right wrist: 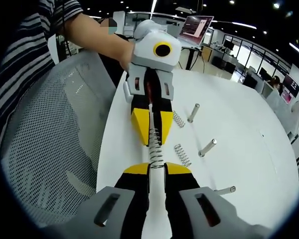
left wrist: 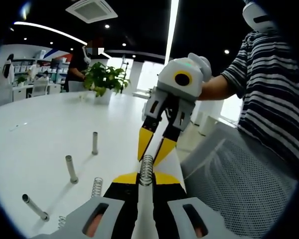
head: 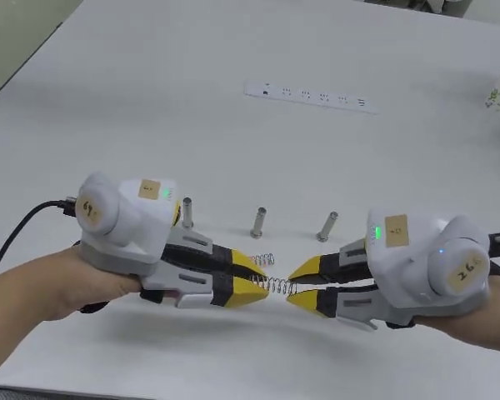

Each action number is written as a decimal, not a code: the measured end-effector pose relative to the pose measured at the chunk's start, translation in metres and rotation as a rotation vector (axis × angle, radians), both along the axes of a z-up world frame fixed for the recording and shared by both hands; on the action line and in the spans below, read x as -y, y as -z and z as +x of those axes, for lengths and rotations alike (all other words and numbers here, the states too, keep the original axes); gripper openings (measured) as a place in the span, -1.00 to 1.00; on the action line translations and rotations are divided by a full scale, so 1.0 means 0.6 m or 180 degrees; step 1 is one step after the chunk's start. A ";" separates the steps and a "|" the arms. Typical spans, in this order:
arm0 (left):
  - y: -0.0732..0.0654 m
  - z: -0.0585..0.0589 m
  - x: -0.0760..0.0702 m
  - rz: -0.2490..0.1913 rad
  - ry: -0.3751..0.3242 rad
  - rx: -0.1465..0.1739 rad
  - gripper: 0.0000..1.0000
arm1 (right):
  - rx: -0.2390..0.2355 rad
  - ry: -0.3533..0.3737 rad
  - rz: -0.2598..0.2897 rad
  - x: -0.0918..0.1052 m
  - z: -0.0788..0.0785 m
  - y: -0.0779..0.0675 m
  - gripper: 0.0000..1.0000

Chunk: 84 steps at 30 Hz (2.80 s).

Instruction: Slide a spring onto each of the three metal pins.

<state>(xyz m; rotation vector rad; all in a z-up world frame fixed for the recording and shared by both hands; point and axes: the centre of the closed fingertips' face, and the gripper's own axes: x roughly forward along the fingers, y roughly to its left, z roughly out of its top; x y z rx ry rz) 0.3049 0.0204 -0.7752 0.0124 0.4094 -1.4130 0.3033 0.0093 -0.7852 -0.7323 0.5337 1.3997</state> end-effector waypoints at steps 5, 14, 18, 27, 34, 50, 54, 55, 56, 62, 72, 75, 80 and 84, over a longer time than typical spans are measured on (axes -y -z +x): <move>-0.002 0.002 0.002 0.0000 -0.0006 0.0036 -0.97 | 0.0115 -0.0092 -0.0056 0.001 0.004 -0.013 -0.84; 0.003 0.000 0.001 0.0061 0.0033 0.0095 -0.97 | 0.0177 -0.0197 0.0071 -0.013 0.003 -0.046 -0.84; 0.003 0.001 0.000 0.0064 0.0022 0.0121 -0.97 | 0.0168 -0.0208 0.0087 -0.017 0.004 -0.048 -0.84; 0.002 -0.002 0.000 0.0072 0.0039 0.0138 -0.97 | 0.0059 -0.0199 0.0252 -0.031 0.002 -0.067 -0.84; 0.005 -0.004 0.001 0.0108 0.0052 0.0159 -0.97 | 0.0079 -0.0242 0.0316 -0.046 -0.002 -0.072 -0.84; 0.000 0.000 0.006 0.0105 0.0050 0.0206 -0.97 | 0.0176 -0.0273 0.0397 -0.073 0.003 -0.085 -0.84; -0.002 0.001 0.007 0.0096 0.0041 0.0208 -0.97 | 0.0209 -0.0277 0.0414 -0.076 0.003 -0.087 -0.84; -0.003 0.001 0.007 0.0095 0.0041 0.0205 -0.97 | 0.0218 -0.0276 0.0421 -0.077 0.003 -0.087 -0.84; -0.003 0.000 0.007 0.0098 0.0047 0.0207 -0.97 | 0.0230 -0.0284 0.0416 -0.078 0.002 -0.087 -0.84; -0.006 0.000 0.007 0.0109 0.0040 0.0225 -0.97 | 0.0318 -0.0350 0.0386 -0.080 0.000 -0.088 -0.85; -0.009 0.002 0.008 0.0127 0.0009 0.0217 -0.96 | 0.0395 -0.0416 0.0314 -0.080 -0.001 -0.088 -0.85; -0.009 0.001 0.008 0.0139 0.0013 0.0224 -0.95 | 0.0405 -0.0432 0.0301 -0.079 -0.001 -0.088 -0.85; -0.010 0.003 0.008 0.0130 -0.0017 0.0209 -0.95 | 0.0425 -0.0432 0.0290 -0.077 -0.001 -0.089 -0.85; -0.011 0.004 0.009 0.0123 -0.0041 0.0186 -0.94 | 0.0421 -0.0418 0.0294 -0.076 0.000 -0.090 -0.85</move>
